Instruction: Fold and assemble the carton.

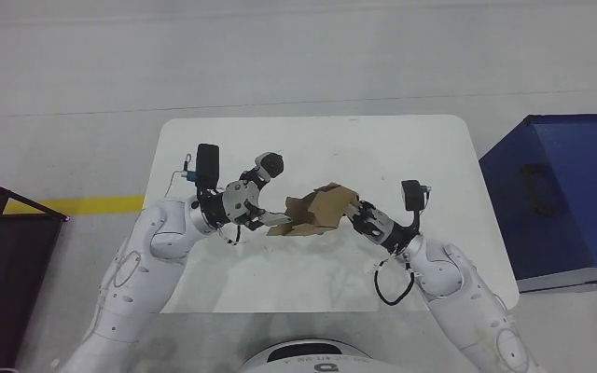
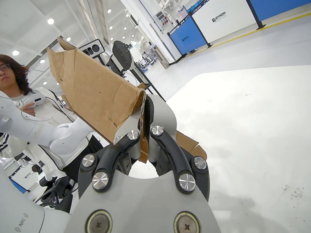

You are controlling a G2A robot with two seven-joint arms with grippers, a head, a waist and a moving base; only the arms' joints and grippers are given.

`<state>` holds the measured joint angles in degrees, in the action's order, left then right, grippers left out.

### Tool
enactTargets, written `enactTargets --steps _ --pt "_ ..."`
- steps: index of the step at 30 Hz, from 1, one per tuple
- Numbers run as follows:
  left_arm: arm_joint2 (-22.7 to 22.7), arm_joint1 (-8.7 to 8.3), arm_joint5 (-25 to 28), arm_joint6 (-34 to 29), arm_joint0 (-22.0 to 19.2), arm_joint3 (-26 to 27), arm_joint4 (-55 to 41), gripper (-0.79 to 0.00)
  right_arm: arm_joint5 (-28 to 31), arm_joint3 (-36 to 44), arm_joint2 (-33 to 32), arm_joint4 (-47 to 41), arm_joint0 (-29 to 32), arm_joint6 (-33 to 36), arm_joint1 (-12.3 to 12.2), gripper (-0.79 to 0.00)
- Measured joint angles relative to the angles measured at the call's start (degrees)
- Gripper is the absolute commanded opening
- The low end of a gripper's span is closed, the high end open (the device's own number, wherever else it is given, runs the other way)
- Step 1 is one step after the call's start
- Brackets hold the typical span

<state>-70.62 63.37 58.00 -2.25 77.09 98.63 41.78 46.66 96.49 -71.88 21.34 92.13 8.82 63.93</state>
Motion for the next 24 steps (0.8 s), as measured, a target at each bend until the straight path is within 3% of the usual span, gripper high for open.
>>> enactTargets --steps 13,24 --pt "-0.01 -0.40 0.00 8.33 -1.38 -2.97 9.51 0.000 3.24 0.44 2.51 -5.80 -0.77 5.78 -0.24 -0.785" --pt "-0.57 -0.35 0.00 13.54 -1.77 -4.61 7.83 0.000 4.69 0.56 3.47 -10.41 -1.37 8.95 -0.57 -0.785"
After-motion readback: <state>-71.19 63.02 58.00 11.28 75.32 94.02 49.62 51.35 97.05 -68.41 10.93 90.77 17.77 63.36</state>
